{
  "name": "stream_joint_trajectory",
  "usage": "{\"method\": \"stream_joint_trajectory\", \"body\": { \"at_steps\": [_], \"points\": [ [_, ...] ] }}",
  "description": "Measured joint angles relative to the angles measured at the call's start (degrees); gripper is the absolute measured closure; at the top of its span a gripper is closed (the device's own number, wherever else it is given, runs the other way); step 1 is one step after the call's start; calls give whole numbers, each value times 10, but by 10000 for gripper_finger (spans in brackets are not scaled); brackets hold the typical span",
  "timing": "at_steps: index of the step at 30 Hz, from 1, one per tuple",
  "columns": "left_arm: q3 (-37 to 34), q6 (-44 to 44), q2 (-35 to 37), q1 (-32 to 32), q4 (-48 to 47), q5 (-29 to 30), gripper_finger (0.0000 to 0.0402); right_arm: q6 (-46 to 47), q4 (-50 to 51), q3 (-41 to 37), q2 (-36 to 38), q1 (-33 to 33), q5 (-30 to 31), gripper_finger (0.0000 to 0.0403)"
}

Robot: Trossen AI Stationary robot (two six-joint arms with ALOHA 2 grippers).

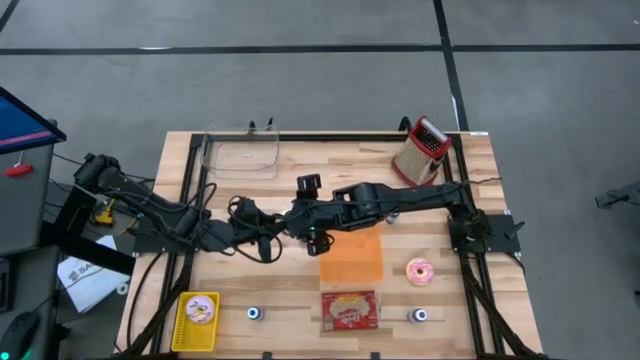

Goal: Pick & Place Food Item
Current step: Put the black donut into the yellow basket

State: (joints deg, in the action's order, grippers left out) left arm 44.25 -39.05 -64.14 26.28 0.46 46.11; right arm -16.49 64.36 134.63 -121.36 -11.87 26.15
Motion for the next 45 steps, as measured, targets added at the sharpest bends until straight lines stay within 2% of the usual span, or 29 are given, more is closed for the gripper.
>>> {"method": "stream_joint_trajectory", "body": {
  "at_steps": [6, 10, 13, 17, 27, 31, 36, 40, 45],
  "points": [
    [0, 1, 26, -5, -62, 1, 358, 20, 15, 3, 24, -15, 24, 138],
    [0, -20, 85, -5, -161, -2, 353, 67, 51, 3, 51, -17, 23, 138],
    [0, -73, 133, -5, -268, -33, 348, 108, 80, 3, 68, -18, 18, 137],
    [0, -145, 182, -4, -376, -113, 347, 143, 91, 3, 86, -26, 0, 137],
    [0, -215, 222, 1, -514, -388, 363, 182, 118, 4, 91, -50, -7, 137],
    [0, -210, 212, 1, -530, -473, 363, 196, 126, 4, 91, -62, -7, 137],
    [0, -198, 184, 1, -531, -609, 363, 210, 129, 4, 91, -74, -7, 137],
    [0, -198, 151, 7, -531, -672, 363, 222, 130, 4, 91, -78, -6, 137],
    [0, -200, 98, 56, -531, -700, 362, 236, 132, 4, 91, -86, -6, 137]
  ]
}}
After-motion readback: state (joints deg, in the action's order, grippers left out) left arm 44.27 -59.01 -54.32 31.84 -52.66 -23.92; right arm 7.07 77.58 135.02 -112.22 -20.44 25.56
